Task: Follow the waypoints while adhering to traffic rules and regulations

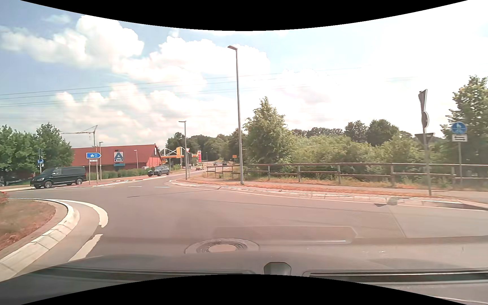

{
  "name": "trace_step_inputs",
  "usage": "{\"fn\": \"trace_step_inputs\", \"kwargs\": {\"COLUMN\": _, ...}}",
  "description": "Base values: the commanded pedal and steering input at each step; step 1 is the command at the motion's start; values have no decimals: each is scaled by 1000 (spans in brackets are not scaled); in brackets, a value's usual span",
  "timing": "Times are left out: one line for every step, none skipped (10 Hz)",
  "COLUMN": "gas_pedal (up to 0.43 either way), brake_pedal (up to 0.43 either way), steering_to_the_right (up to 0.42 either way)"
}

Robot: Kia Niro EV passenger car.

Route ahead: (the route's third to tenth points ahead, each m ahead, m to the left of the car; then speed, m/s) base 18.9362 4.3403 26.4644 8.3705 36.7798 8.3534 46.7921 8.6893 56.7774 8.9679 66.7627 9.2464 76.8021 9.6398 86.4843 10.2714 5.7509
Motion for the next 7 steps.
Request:
{"fn": "trace_step_inputs", "kwargs": {"gas_pedal": 130, "brake_pedal": 0, "steering_to_the_right": -263}}
{"fn": "trace_step_inputs", "kwargs": {"gas_pedal": 130, "brake_pedal": 0, "steering_to_the_right": -263}}
{"fn": "trace_step_inputs", "kwargs": {"gas_pedal": 130, "brake_pedal": 0, "steering_to_the_right": -263}}
{"fn": "trace_step_inputs", "kwargs": {"gas_pedal": 138, "brake_pedal": 0, "steering_to_the_right": -263}}
{"fn": "trace_step_inputs", "kwargs": {"gas_pedal": 157, "brake_pedal": 0, "steering_to_the_right": -262}}
{"fn": "trace_step_inputs", "kwargs": {"gas_pedal": 157, "brake_pedal": 0, "steering_to_the_right": -261}}
{"fn": "trace_step_inputs", "kwargs": {"gas_pedal": 157, "brake_pedal": 0, "steering_to_the_right": -257}}
